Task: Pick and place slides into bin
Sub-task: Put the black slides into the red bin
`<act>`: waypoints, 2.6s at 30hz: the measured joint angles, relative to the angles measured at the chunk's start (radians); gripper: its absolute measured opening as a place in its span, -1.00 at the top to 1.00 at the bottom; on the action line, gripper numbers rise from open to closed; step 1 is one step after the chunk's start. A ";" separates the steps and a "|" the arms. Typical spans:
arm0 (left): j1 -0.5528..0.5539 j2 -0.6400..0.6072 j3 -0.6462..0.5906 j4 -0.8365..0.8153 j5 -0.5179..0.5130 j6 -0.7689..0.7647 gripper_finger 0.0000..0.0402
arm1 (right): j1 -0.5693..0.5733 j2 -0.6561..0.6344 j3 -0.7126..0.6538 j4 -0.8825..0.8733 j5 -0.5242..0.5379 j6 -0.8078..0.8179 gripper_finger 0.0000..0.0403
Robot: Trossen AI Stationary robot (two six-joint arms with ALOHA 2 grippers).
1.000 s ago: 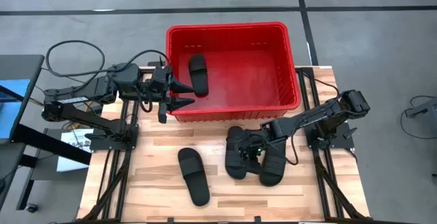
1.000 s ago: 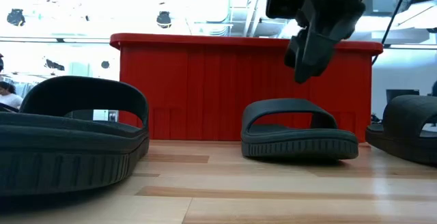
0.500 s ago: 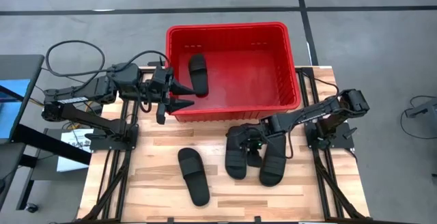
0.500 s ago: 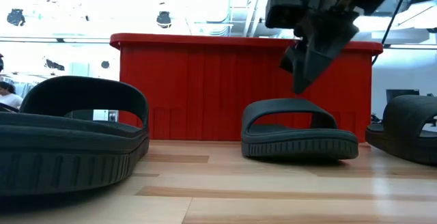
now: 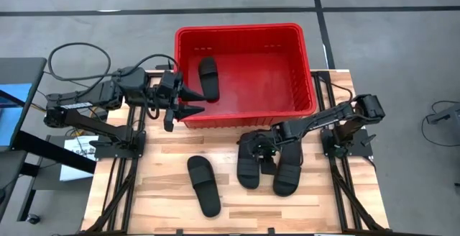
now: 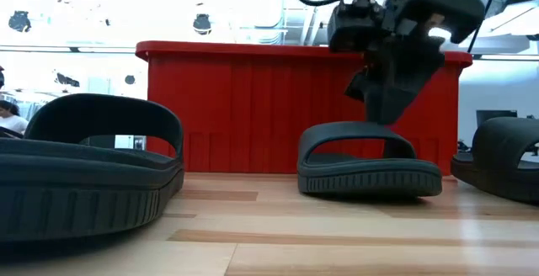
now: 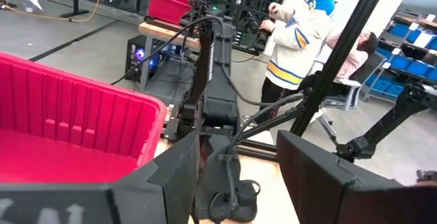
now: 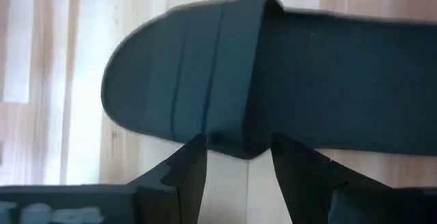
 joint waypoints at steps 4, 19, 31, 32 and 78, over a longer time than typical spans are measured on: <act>-0.012 0.000 0.001 0.005 0.000 0.000 0.07 | 0.012 0.057 0.007 0.037 -0.003 0.000 0.23; -0.014 0.000 0.001 0.005 0.000 -0.019 0.07 | 0.022 0.086 0.032 0.093 -0.067 0.038 0.60; -0.014 0.000 0.001 0.002 0.000 -0.020 0.07 | 0.023 0.071 0.032 0.078 -0.115 0.093 0.98; -0.014 0.000 0.001 0.002 0.000 -0.020 0.07 | 0.025 0.064 0.031 0.077 -0.116 0.094 0.98; -0.013 -0.036 0.000 0.087 -0.119 0.104 0.07 | -0.375 -0.002 1.029 -0.686 -0.083 -0.255 1.00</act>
